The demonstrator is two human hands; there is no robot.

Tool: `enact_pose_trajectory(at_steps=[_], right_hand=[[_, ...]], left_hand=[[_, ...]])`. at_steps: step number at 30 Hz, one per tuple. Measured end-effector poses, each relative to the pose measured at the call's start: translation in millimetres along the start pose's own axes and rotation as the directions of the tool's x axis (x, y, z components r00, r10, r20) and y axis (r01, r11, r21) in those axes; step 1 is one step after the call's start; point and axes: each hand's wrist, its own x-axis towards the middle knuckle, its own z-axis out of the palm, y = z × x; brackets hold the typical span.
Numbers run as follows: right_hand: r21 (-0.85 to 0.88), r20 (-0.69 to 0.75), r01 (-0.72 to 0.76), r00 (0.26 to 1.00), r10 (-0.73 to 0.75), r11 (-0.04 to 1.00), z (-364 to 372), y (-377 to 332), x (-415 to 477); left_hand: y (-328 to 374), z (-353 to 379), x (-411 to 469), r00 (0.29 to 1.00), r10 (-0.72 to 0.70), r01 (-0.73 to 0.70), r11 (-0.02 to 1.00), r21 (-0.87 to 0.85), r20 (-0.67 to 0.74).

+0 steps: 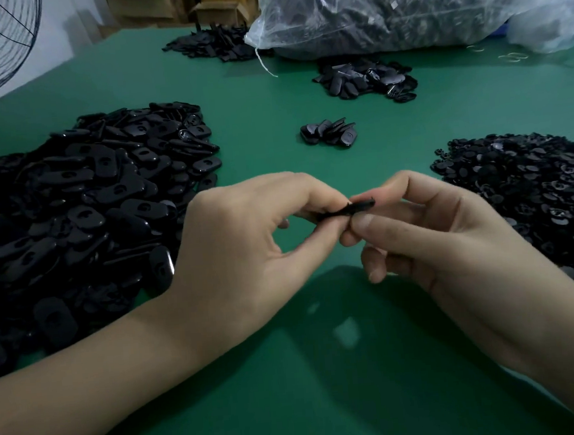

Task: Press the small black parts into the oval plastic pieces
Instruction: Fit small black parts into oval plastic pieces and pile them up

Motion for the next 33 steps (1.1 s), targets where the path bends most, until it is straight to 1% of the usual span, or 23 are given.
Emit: enact_pose_trajectory(at_steps=[2, 4, 7, 9, 12, 14, 17, 20, 22, 25, 28, 30, 32, 33], right_hand=[[-0.125, -0.046, 0.083, 0.995, -0.089, 0.989, -2, 1, 2], [-0.273, -0.054, 0.144, 0.985, -0.165, 0.951, -4, 1, 3], [-0.446, -0.028, 0.218, 0.966, -0.257, 0.868, -6, 3, 4], [-0.486, -0.024, 0.226, 0.962, -0.272, 0.844, -7, 4, 4], [-0.411, -0.068, 0.157, 0.977, -0.202, 0.898, -8, 7, 6], [-0.338, -0.100, 0.103, 0.984, -0.144, 0.935, -8, 8, 6], [-0.241, -0.123, 0.067, 0.987, -0.099, 0.968, -9, 6, 6], [-0.240, -0.099, 0.046, 0.992, -0.072, 0.970, -13, 5, 7], [-0.240, -0.074, 0.037, 0.996, -0.056, 0.970, -14, 6, 8], [-0.241, -0.063, 0.037, 0.997, -0.054, 0.970, -15, 9, 8], [-0.326, -0.094, 0.052, 0.992, -0.087, 0.944, -15, 13, 9], [-0.412, -0.102, 0.071, 0.987, -0.124, 0.909, -16, 15, 10], [-0.444, -0.096, 0.093, 0.984, -0.150, 0.891, -17, 16, 10], [-0.452, -0.091, 0.101, 0.983, -0.158, 0.886, -17, 16, 10]], left_hand=[[-1, 1, 1, 0.992, -0.123, 0.124, 0.991, -0.058, 0.015], [-1, 4, 0, 0.969, -0.241, 0.247, 0.957, -0.153, 0.060], [-1, 6, 1, 0.931, -0.337, 0.363, 0.895, -0.259, 0.141], [-3, 7, 2, 0.903, -0.378, 0.426, 0.845, -0.322, 0.203], [-8, 9, 1, 0.857, -0.422, 0.513, 0.756, -0.407, 0.297], [-10, 10, 2, 0.852, -0.402, 0.513, 0.767, -0.385, 0.334], [-12, 6, 6, 0.857, -0.332, 0.463, 0.831, -0.307, 0.393], [-12, 1, 14, 0.856, -0.207, 0.377, 0.877, -0.297, 0.474], [-13, -2, 18, 0.845, -0.172, 0.356, 0.887, -0.293, 0.505], [-16, -3, 21, 0.831, -0.182, 0.368, 0.888, -0.275, 0.526], [-24, -5, 30, 0.849, -0.228, 0.368, 0.902, -0.226, 0.476], [-35, -4, 44, 0.857, -0.248, 0.341, 0.930, -0.136, 0.451], [-48, 3, 63, 0.863, -0.263, 0.295, 0.955, -0.007, 0.431], [-55, 10, 73, 0.867, -0.283, 0.295, 0.955, 0.036, 0.410]])
